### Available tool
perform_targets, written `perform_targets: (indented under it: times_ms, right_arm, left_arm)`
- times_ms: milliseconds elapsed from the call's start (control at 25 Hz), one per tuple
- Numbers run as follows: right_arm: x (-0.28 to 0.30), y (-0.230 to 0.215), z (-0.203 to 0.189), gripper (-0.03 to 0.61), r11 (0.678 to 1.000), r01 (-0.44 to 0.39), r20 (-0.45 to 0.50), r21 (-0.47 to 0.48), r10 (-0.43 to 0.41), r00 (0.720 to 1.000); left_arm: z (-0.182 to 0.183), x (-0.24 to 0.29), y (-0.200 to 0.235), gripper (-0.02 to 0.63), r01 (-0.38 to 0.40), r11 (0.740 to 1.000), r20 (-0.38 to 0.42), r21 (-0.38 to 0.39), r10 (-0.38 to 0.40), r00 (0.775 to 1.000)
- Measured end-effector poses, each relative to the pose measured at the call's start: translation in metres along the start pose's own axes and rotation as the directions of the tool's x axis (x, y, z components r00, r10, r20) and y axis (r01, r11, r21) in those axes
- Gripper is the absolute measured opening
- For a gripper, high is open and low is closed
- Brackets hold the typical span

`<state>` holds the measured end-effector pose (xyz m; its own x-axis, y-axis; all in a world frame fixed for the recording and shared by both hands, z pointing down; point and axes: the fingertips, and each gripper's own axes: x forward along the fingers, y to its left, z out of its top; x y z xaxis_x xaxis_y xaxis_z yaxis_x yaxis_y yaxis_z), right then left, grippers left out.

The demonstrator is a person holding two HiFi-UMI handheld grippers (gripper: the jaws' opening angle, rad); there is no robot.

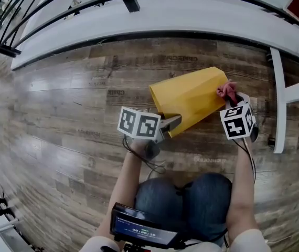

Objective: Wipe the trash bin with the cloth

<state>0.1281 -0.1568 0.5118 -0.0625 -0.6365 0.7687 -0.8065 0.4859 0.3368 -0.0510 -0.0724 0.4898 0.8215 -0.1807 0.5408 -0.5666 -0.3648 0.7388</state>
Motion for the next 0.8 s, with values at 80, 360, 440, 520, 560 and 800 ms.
perform_targets:
  times_ms: [80, 360, 440, 520, 560, 800]
  right_arm:
    - [-0.017, 0.004, 0.017, 0.044, 1.0, -0.013, 0.055, 0.004, 0.013, 0.998]
    - [-0.053, 0.079, 0.087, 0.044, 0.958, -0.216, 0.232, -0.188, 0.257, 0.938]
    - [-0.047, 0.103, 0.09, 0.043, 0.935, -0.237, 0.205, -0.265, 0.295, 0.933]
    - [-0.037, 0.115, 0.087, 0.044, 0.919, -0.246, 0.172, -0.309, 0.308, 0.936]
    - [-0.034, 0.117, 0.086, 0.044, 0.916, -0.254, 0.165, -0.31, 0.315, 0.934]
    - [-0.03, 0.117, 0.089, 0.044, 0.917, -0.274, 0.167, -0.288, 0.33, 0.929]
  left_arm:
    - [0.002, 0.0, 0.0, 0.032, -0.008, 1.0, 0.002, 0.003, 0.008, 1.0]
    - [0.005, -0.002, 0.002, 0.032, -0.013, 1.0, 0.01, 0.001, 0.013, 1.0]
    - [0.003, -0.003, 0.004, 0.035, -0.021, 1.0, 0.005, 0.01, 0.021, 1.0]
    - [0.0, -0.003, 0.009, 0.037, -0.035, 0.999, 0.002, 0.04, 0.035, 0.999]
    - [-0.002, -0.003, 0.011, 0.042, -0.037, 0.998, 0.008, 0.058, 0.036, 0.999]
    - [-0.007, -0.003, 0.008, 0.055, 0.027, 0.974, 0.118, 0.224, -0.054, 0.992]
